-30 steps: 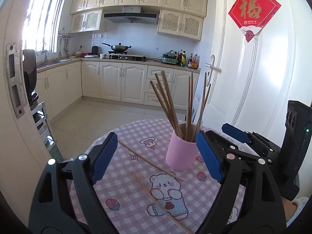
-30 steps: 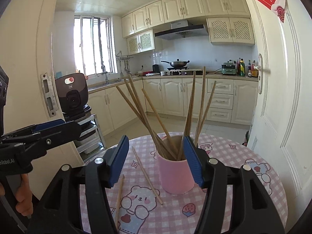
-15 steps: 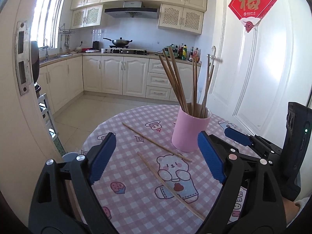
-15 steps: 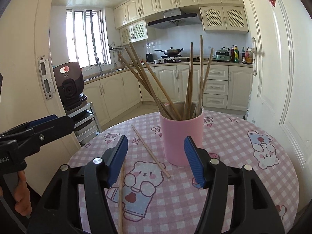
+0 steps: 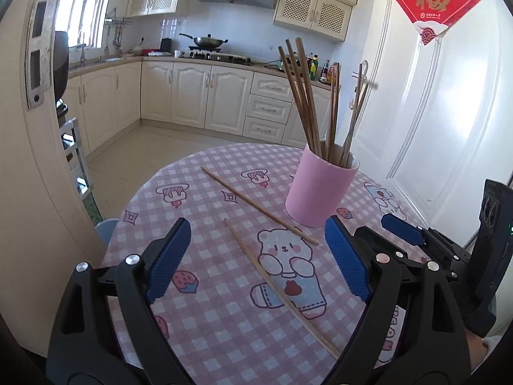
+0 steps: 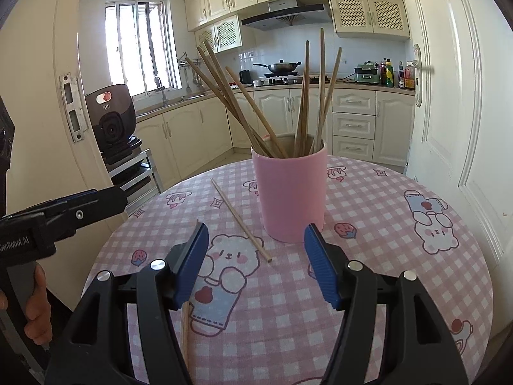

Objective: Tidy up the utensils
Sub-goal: 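Withdraw both open tools from the cup toward the last two chopsticks, then close the left tool on one remaining chopstick while the right tool closes on the other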

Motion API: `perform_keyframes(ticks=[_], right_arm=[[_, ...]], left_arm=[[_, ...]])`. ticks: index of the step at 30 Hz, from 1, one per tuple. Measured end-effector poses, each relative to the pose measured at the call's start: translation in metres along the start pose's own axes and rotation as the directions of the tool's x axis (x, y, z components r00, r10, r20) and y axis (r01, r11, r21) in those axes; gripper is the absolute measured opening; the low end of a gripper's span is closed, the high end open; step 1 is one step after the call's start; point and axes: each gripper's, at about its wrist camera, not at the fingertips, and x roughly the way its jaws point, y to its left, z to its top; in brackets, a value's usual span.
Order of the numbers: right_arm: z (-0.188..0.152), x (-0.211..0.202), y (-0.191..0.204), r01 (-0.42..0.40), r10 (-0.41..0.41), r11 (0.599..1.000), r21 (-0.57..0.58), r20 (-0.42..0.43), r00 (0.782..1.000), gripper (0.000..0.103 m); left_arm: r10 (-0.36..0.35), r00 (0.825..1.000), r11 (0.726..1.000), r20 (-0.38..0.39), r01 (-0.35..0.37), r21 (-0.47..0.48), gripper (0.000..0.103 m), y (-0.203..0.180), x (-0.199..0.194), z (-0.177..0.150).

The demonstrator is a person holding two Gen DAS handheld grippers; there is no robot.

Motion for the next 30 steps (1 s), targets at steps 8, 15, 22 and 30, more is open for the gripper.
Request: perform_keyframes(ticks=[8,15,22,30], right_arm=[[-0.011,0.009,-0.010,-0.014,0.016,1.000,0.012,-0.101,0.995,0.059],[-0.015,0.016,-0.017,-0.026,0.029,0.999,0.025,-0.156,0.987,0.060],[-0.018,0.024,-0.027,-0.043,0.050,0.998,0.038,-0.204,0.978,0.061],[-0.013,0.046,-0.022,-0.046,0.044,0.999,-0.002,-0.266,0.963,0.061]], left_arm=[[-0.064,0.986,0.993,-0.152,0.048,-0.103,0.084,0.013,0.023,-0.006],[-0.063,0.959,0.992,-0.276,0.030,-0.123,0.074,-0.003,0.055,-0.018],[-0.059,0.920,0.989,-0.387,0.001,-0.149,0.047,-0.011,0.091,-0.025],[0.013,0.905,0.993,-0.426,-0.061,-0.099,0.034,-0.014,0.103,-0.035]])
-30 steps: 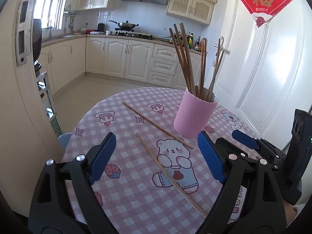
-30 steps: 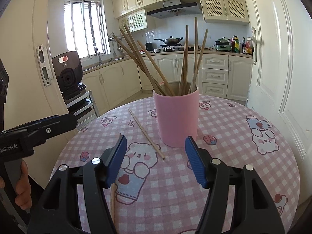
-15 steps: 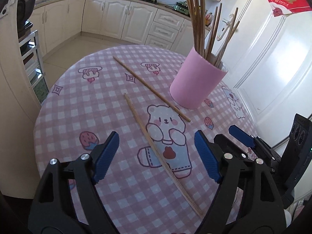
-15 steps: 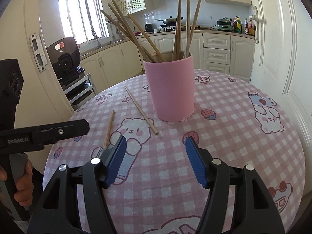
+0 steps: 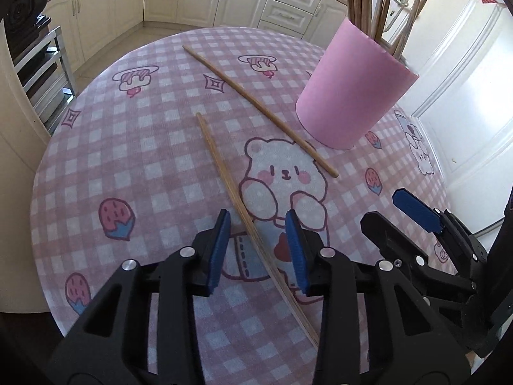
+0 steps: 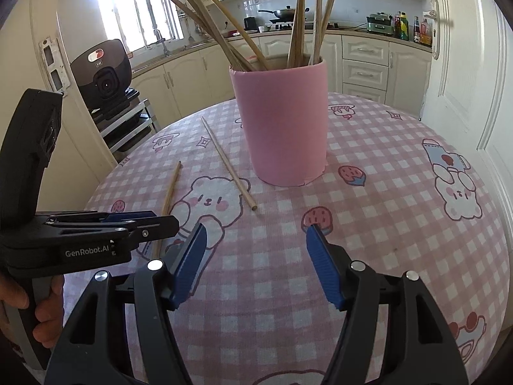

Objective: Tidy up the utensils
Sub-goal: 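Close the left tool on one remaining chopstick while the right tool closes on the other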

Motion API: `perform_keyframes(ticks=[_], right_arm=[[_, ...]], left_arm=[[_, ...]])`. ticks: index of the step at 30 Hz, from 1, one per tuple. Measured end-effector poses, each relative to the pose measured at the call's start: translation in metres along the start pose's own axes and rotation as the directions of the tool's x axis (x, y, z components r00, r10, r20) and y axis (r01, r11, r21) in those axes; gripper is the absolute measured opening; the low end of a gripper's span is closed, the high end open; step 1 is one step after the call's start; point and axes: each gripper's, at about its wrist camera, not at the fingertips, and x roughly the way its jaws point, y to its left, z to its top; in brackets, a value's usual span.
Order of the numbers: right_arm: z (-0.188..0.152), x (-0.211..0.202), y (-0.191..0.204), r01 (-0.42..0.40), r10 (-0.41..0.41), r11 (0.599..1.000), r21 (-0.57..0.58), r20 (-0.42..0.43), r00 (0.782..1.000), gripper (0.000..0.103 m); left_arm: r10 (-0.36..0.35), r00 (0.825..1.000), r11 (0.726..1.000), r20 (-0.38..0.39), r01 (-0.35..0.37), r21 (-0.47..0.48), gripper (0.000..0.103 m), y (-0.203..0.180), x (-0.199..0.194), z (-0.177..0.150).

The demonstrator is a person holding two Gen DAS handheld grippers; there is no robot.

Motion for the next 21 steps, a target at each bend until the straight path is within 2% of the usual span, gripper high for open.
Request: perform_keyframes(ticks=[2,7,11,15,21], right_arm=[[0.002,0.004,0.003,0.002,-0.002,1.000,-0.010,-0.008,1.000,0.061],[0.005,0.011,0.009,0.000,0.000,1.000,-0.022,-0.027,1.000,0.062],[0.007,0.016,0.017,0.016,-0.019,0.998,-0.068,-0.043,0.999,0.062],[0.010,0.023,0.026,0.037,-0.044,0.992,-0.122,-0.053,0.998,0.061],[0.014,0.033,0.027,0.037,-0.047,0.991,-0.127,-0.078,0.996,0.062]], left_arm=[[0.010,1.000,1.000,0.006,-0.010,0.010,0.031,0.001,0.003,-0.002],[0.014,1.000,1.000,0.016,-0.015,0.025,0.014,0.007,0.007,0.000],[-0.039,0.999,0.999,0.011,0.039,0.004,0.010,0.021,0.003,0.002],[-0.033,0.999,0.999,0.016,0.033,-0.001,0.007,0.031,-0.002,0.001],[0.001,1.000,1.000,0.030,0.000,-0.019,0.006,0.049,-0.011,0.002]])
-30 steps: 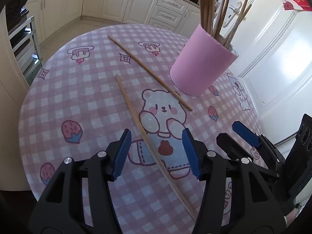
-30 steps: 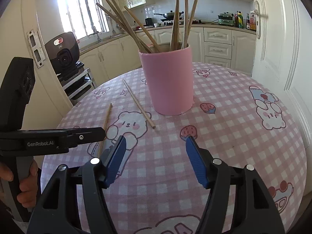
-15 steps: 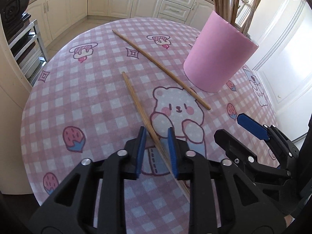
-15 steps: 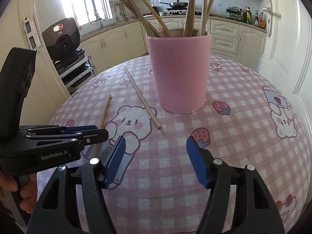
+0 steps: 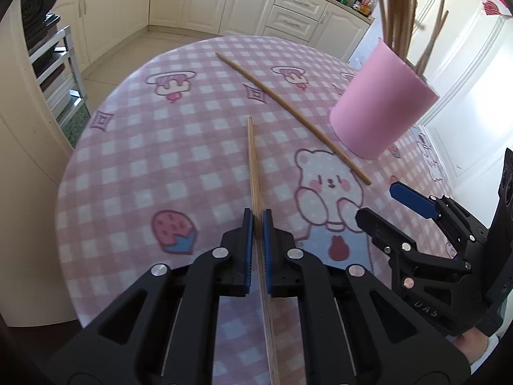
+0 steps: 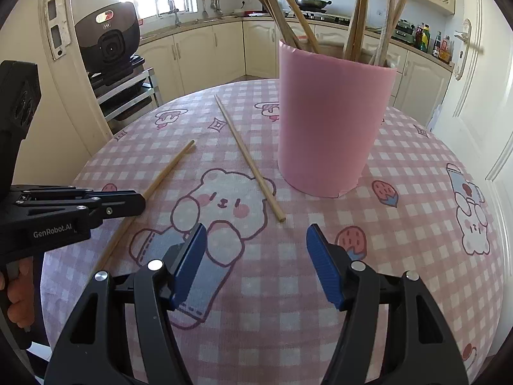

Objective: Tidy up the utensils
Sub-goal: 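Close the left tool on one remaining chopstick while the right tool closes on the other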

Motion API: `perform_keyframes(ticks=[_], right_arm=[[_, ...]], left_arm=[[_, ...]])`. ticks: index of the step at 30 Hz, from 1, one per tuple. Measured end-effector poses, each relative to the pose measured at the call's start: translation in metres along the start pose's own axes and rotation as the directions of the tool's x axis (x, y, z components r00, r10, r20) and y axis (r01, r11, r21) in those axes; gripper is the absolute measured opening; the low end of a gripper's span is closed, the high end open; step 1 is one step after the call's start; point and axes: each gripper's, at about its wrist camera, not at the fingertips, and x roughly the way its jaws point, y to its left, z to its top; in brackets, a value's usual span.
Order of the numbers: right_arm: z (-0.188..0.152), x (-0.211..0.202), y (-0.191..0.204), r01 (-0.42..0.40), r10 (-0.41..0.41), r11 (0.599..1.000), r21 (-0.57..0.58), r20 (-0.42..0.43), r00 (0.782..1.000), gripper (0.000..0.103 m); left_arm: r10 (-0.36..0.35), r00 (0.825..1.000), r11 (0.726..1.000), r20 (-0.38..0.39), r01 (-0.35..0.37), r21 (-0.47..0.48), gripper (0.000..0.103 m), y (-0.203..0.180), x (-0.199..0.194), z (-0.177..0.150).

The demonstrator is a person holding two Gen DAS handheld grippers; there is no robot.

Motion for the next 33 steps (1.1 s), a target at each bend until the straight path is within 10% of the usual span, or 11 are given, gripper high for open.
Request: perform_keyframes(ticks=[21,24,26,33], right_arm=[[0.029,0.029,-0.002,0.034,-0.034,0.999,0.004,-0.028,0.999,0.061],[0.030,0.035,-0.001,0.037,-0.037,0.999,-0.002,-0.045,0.998,0.047],[0.031,0.034,-0.001,0.033,-0.033,0.999,-0.003,-0.046,0.998,0.011],[0.012,0.012,-0.002,-0.012,0.012,1.000,0.000,-0.100,0.995,0.004]], left_arm=[[-0.007,1.000,0.999,0.013,0.008,-0.043,0.006,0.020,-0.004,0.003],[-0.012,1.000,0.999,0.012,0.012,-0.050,0.006,0.020,-0.004,0.004],[-0.017,1.000,0.998,0.012,0.018,-0.059,0.006,0.021,-0.004,0.004],[-0.009,1.000,0.997,0.015,0.010,-0.080,0.006,0.022,-0.004,0.004]])
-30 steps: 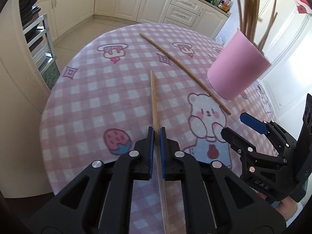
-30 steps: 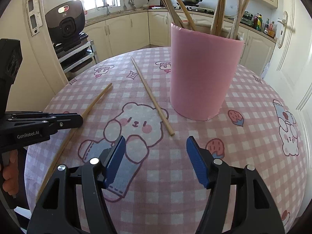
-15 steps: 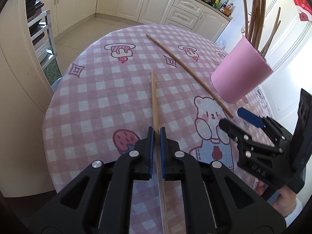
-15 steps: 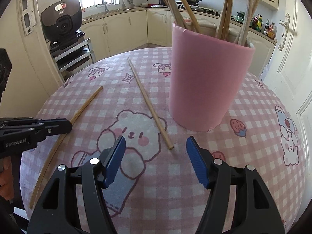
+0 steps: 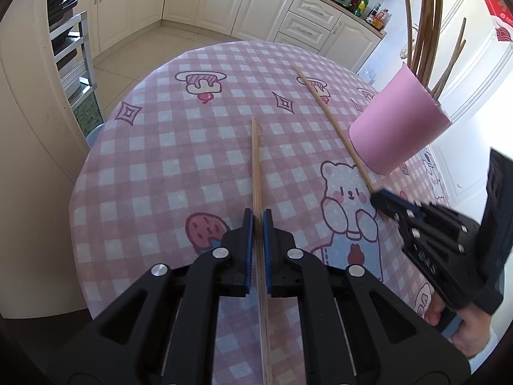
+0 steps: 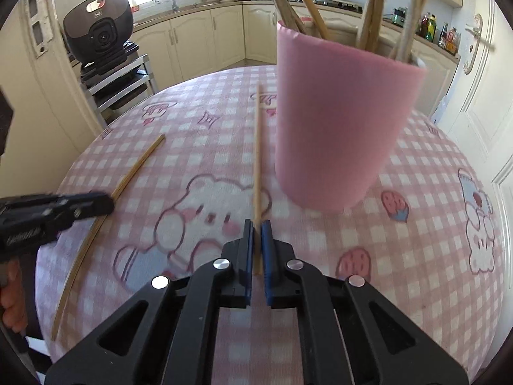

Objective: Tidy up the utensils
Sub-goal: 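Lift both chopsticks upright and carry them over the pink cup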

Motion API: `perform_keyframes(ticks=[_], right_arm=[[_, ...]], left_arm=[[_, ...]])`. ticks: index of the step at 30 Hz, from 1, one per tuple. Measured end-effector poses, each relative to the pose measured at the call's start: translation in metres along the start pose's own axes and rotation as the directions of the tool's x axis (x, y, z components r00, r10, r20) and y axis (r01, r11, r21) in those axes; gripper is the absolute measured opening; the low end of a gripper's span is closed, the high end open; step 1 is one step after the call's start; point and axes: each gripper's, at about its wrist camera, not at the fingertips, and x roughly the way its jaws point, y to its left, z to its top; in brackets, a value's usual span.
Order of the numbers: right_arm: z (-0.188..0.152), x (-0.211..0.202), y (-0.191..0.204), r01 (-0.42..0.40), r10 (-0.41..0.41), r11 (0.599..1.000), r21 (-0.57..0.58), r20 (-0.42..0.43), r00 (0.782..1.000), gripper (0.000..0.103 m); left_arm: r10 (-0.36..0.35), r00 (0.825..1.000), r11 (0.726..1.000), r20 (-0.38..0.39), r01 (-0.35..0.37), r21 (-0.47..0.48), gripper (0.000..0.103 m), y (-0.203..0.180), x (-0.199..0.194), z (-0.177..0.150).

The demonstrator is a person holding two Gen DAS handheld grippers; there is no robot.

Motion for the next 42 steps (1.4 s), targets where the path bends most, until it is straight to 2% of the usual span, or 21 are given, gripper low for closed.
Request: perform_keyframes(ticks=[7,9,11,12,14,16,22,31,33,34,38,42], right_arm=[[-0.038,-0.033,0.005,-0.065,0.064,0.998,-0.019,-0.084,0.994,0.005],[-0.040,-0.040,0.003,-0.076,0.076,0.997,-0.003,-0.062,0.995,0.005],[-0.031,-0.036,0.004,-0.051,0.051,0.999,-0.003,-0.034,0.998,0.007],[-0.026,-0.033,0.003,-0.061,0.061,0.998,0.009,-0.024,0.998,0.008],[-0.012,-0.023,0.005,-0.056,0.056,0.998,0.022,-0.001,0.998,0.021],[0.003,-0.012,0.012,-0.046,0.046,0.999,0.008,0.018,0.999,0.028],[0.042,0.021,0.022,0.009,-0.008,1.000,-0.020,0.028,1.000,0.028],[0.059,0.048,0.026,0.012,-0.012,0.999,-0.033,-0.011,1.000,0.028],[0.059,0.048,0.025,0.007,-0.007,1.000,-0.029,-0.010,1.000,0.017],[0.060,0.049,0.025,0.008,-0.009,1.000,-0.028,-0.009,1.000,0.005],[0.059,0.043,0.024,-0.030,0.030,1.000,-0.005,-0.003,1.000,0.005],[0.054,0.011,0.022,-0.105,0.103,0.994,0.029,0.072,0.992,0.005]], left_arm=[[0.004,1.000,1.000,-0.003,-0.004,-0.011,0.006,-0.002,0.001,0.001],[0.006,1.000,1.000,-0.003,-0.006,-0.012,0.006,-0.002,0.001,0.001],[0.005,1.000,1.000,-0.005,-0.005,-0.018,0.006,-0.002,0.002,0.002],[0.006,1.000,1.000,-0.007,-0.006,-0.018,0.006,-0.003,0.002,0.003],[0.007,1.000,1.000,-0.012,-0.007,-0.018,0.006,-0.006,0.003,0.005],[0.014,1.000,1.000,-0.016,-0.014,-0.017,0.006,-0.007,0.005,0.008],[0.033,0.999,0.999,-0.032,-0.033,0.003,0.006,-0.008,0.011,0.021],[0.041,0.998,0.999,-0.047,-0.040,0.026,0.006,-0.008,0.023,0.035],[0.041,0.998,0.999,-0.045,-0.040,0.031,0.006,-0.008,0.024,0.036],[0.043,0.998,0.998,-0.044,-0.042,0.037,0.006,-0.009,0.024,0.036],[0.030,0.999,0.999,-0.026,-0.029,0.044,0.005,-0.013,0.018,0.036],[0.016,1.000,0.998,0.027,-0.018,0.068,0.006,-0.025,-0.005,0.035]])
